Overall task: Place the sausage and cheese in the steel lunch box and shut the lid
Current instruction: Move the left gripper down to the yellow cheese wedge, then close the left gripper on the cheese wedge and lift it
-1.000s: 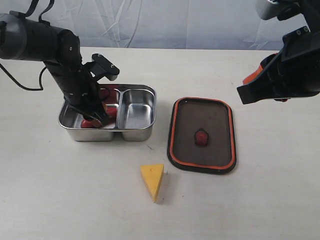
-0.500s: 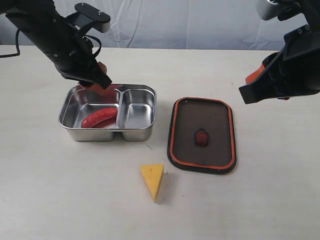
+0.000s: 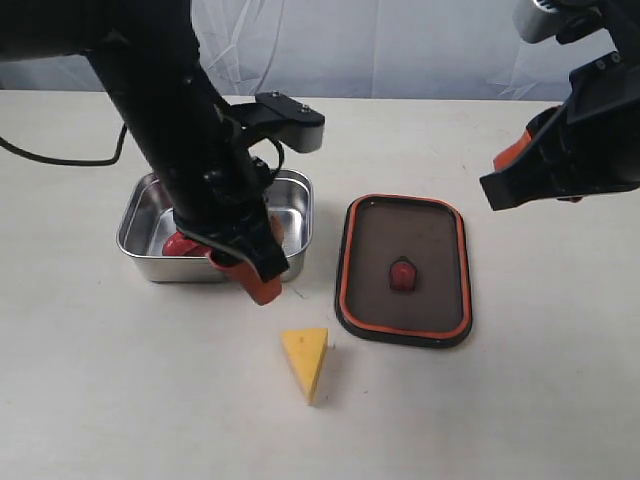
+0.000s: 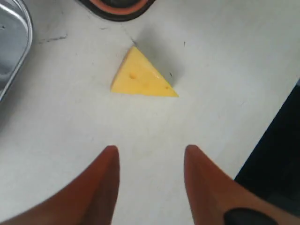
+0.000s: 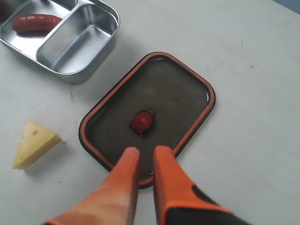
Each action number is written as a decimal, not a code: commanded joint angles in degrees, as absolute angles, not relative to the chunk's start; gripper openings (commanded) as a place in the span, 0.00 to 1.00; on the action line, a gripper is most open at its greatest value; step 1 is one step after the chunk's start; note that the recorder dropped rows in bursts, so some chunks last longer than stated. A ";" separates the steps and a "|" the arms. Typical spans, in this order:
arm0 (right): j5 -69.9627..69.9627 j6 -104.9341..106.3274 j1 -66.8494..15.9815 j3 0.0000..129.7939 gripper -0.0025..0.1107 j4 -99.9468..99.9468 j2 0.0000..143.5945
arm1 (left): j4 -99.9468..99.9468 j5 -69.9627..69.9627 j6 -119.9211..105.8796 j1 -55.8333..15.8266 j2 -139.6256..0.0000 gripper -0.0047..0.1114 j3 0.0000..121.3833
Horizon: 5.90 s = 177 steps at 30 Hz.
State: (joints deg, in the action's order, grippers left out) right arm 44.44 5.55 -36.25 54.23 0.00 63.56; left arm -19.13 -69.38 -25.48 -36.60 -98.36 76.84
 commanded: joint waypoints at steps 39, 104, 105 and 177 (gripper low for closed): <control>45.86 0.00 -35.98 54.03 0.14 -2.43 63.19 | -33.90 -39.74 -14.10 -39.39 -98.68 0.58 57.02; 44.94 -1.30 -35.98 54.03 0.14 -3.35 63.19 | -20.38 -31.93 -38.60 -46.95 -108.17 0.70 62.30; 44.94 -1.30 -35.98 54.03 0.14 -3.35 63.19 | -19.32 -32.09 -37.70 -46.95 -108.35 0.70 62.30; 44.59 -1.48 -35.98 54.03 0.14 -4.57 63.19 | -6.44 -40.32 -30.38 -46.95 -101.53 0.04 62.30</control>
State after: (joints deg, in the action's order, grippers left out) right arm 45.13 -1.35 -36.25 54.23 -3.84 63.56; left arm -6.98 -40.16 -30.93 -46.76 -103.15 62.11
